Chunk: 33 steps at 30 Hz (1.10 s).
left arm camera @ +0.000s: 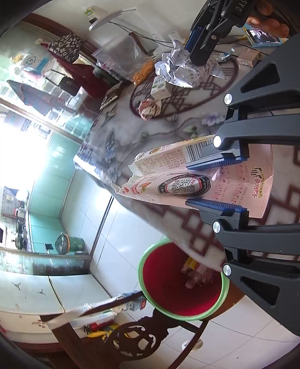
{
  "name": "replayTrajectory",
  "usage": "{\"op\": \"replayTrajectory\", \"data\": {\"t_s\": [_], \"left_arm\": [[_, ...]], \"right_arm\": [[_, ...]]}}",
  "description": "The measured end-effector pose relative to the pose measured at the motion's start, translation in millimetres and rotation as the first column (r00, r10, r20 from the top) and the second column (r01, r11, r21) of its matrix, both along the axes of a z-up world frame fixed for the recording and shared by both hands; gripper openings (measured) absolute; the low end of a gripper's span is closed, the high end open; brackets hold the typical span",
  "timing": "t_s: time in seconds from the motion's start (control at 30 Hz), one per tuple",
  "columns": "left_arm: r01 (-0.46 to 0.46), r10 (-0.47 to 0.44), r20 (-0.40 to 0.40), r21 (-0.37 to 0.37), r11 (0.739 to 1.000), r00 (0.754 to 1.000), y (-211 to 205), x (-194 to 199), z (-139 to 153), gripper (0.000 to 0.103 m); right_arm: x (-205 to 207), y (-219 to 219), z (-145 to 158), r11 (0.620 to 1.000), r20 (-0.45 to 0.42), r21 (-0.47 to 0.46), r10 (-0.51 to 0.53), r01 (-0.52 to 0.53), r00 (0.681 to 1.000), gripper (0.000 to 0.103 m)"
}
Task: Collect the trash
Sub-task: 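Carry the pink box and crumpled foil over the red bucket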
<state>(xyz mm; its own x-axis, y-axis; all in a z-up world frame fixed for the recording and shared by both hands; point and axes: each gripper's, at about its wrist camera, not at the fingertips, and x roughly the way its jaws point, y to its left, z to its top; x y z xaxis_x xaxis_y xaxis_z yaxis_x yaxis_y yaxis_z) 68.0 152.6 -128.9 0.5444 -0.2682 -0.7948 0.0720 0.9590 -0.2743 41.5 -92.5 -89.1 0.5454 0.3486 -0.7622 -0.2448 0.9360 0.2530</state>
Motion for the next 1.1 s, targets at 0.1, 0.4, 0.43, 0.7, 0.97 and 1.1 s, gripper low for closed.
{"op": "replayTrajectory", "data": {"t_s": [0.1,0.4,0.43,0.7,0.97,1.1], "left_arm": [[-0.018,0.018,-0.001,0.0,1.0,1.0,21.1,4.6,-1.4,0.024],[-0.045,0.045,-0.012,0.002,0.999,0.999,78.2,23.3,-8.2,0.024],[-0.047,0.047,-0.014,0.002,0.999,0.999,82.8,24.6,-9.2,0.024],[-0.074,0.074,-0.044,0.002,0.997,0.996,125.9,38.4,-25.1,0.024],[-0.105,0.106,-0.082,0.018,0.994,0.991,160.3,50.9,-46.2,0.024],[-0.13,0.132,-0.117,0.023,0.991,0.984,176.1,56.8,-63.0,0.024]], "right_arm": [[6.7,24.7,2.3,1.0,0.005,-0.011,0.018,-0.018,1.0,0.045],[24.7,80.0,2.7,0.999,0.005,-0.026,0.046,-0.046,0.999,0.045],[27.5,87.9,1.8,0.998,0.002,-0.028,0.05,-0.05,0.999,0.045],[41.2,129.4,-4.9,0.997,-0.017,-0.043,0.069,-0.07,0.997,0.045],[57.5,165.0,-7.9,0.993,-0.023,-0.063,0.101,-0.102,0.995,0.045],[65.3,181.8,-11.9,0.989,-0.036,-0.075,0.123,-0.125,0.992,0.045]]}}
